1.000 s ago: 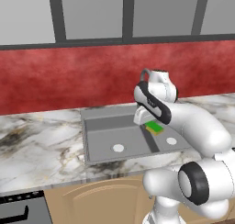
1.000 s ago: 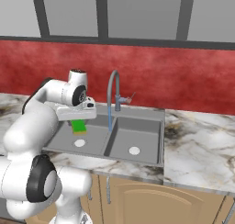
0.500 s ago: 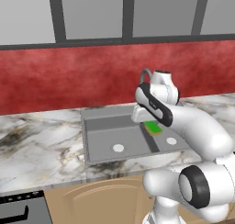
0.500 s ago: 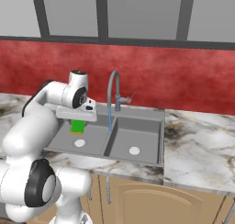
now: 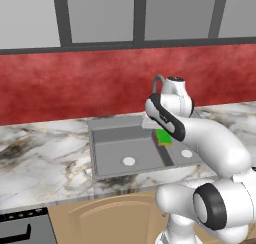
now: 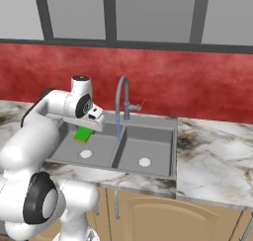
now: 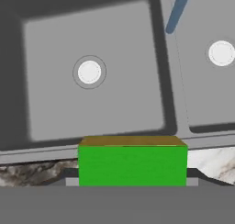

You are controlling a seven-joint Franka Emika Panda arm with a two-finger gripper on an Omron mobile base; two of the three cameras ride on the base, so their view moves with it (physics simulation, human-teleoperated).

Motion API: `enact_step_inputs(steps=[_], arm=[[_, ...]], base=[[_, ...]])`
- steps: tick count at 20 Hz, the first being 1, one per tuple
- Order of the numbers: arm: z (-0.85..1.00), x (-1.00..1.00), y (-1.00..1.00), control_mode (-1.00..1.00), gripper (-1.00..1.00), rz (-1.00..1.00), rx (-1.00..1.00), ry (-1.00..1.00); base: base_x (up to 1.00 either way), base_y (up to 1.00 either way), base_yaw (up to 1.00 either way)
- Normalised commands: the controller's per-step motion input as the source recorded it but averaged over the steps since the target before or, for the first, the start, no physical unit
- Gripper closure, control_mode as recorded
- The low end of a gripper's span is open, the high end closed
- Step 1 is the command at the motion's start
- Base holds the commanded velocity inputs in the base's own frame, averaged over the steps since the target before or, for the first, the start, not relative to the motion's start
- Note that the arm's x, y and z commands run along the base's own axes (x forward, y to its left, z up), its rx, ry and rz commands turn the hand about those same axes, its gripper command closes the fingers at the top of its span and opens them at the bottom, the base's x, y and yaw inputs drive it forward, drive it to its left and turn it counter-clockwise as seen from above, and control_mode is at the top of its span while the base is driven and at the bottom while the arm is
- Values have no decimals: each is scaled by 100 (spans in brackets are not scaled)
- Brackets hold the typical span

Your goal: Soak the sponge with water for a few seconds and then drop it inside the sink.

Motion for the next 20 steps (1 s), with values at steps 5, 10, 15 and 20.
enact_step_inputs(steps=[5, 10, 15, 20], arm=[[0, 12, 0, -100, 100, -32, -6, -8], [-5, 13, 0, -100, 100, -32, -6, -9], [-5, 19, 0, -100, 100, -32, -5, -7], [-2, 28, -4, -100, 100, -30, -3, -2]], base=[[0, 0, 0], [0, 0, 0], [0, 0, 0], [0, 0, 0]])
